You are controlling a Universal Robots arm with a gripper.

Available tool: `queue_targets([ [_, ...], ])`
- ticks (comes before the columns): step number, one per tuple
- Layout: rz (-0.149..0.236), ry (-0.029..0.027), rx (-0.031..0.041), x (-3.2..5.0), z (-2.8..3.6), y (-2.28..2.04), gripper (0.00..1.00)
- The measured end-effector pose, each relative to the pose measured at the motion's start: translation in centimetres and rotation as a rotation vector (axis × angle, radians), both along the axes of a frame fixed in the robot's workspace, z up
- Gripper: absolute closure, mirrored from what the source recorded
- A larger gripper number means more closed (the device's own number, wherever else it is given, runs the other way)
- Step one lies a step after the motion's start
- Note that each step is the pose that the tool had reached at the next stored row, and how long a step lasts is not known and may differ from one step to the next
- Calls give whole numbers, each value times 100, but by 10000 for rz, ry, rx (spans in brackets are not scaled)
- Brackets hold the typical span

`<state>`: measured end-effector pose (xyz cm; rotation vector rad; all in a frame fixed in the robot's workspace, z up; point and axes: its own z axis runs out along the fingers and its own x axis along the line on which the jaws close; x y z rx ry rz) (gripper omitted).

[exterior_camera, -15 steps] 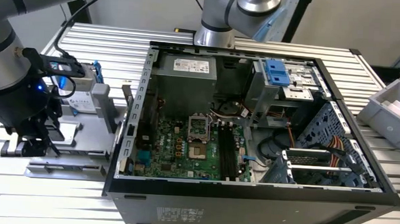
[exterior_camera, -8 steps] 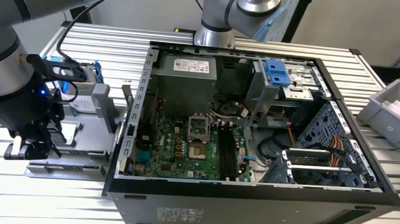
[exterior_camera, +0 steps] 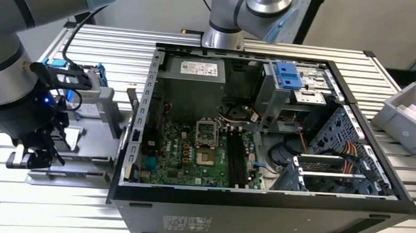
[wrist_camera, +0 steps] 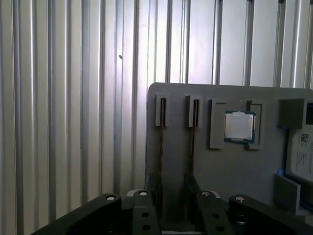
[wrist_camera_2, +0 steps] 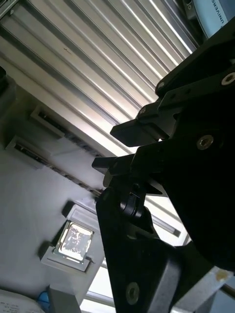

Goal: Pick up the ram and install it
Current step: 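Pick up the ram and move it above insertion slot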

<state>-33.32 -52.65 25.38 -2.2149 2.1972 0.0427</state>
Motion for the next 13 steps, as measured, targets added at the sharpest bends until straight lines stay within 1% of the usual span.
queue_targets([
  [5, -3, -1, 1, 0, -49, 0, 0],
  [13, -3, -1, -3, -1, -144, 1, 0],
])
